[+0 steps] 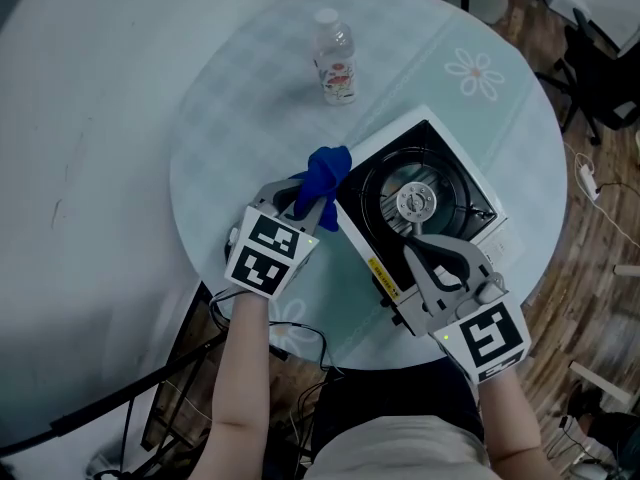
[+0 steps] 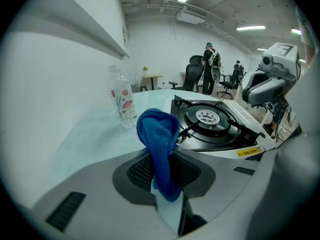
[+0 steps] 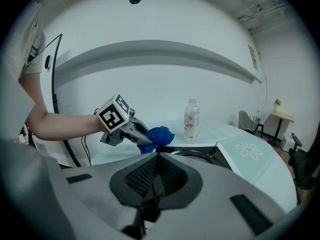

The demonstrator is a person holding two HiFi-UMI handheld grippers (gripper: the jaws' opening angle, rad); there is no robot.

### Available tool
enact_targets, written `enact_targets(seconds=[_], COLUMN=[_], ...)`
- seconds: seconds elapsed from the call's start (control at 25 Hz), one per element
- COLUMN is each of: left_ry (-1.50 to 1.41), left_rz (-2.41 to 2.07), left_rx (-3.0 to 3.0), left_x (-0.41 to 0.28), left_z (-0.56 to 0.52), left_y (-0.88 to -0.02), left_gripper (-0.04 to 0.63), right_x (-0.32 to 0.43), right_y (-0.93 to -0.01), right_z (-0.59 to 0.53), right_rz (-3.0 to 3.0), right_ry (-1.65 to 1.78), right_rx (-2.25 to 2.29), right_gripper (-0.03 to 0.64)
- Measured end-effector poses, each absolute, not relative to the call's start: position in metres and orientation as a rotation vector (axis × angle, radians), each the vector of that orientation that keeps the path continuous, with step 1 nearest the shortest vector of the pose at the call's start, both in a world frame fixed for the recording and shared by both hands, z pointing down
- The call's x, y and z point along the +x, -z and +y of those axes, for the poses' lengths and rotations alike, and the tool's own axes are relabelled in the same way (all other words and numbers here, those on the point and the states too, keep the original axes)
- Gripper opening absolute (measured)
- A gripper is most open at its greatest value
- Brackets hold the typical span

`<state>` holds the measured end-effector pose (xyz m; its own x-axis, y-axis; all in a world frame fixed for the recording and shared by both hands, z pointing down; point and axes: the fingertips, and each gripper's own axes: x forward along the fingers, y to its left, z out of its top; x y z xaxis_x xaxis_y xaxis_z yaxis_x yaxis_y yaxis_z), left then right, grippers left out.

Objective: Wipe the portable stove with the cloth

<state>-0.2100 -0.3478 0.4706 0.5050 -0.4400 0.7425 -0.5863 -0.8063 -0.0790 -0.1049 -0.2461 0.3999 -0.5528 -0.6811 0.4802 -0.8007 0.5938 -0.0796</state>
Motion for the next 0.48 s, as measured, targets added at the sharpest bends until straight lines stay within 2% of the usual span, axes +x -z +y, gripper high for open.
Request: enact_targets(seconds=[0.28,0.48], left_ry=[-1.005,-1.008], left_rz=[-0.906,-0.934], left_rx=[2.499,2.503], left_x=[-0.213,-0.213], left_z=[-0.335,-0.327], left_y=[-0.472,-0.473], left_gripper=[0.091,0.091], right_x=[-0.111,-0.112], right_y=[-0.399,-0.398], right_z=[-0.235,-0.231], right_rz=[-2.419,-2.413], right_ry=[-0.409,-0.406], right_rx=[1.206,1.220], right_gripper=[0.023,0.023])
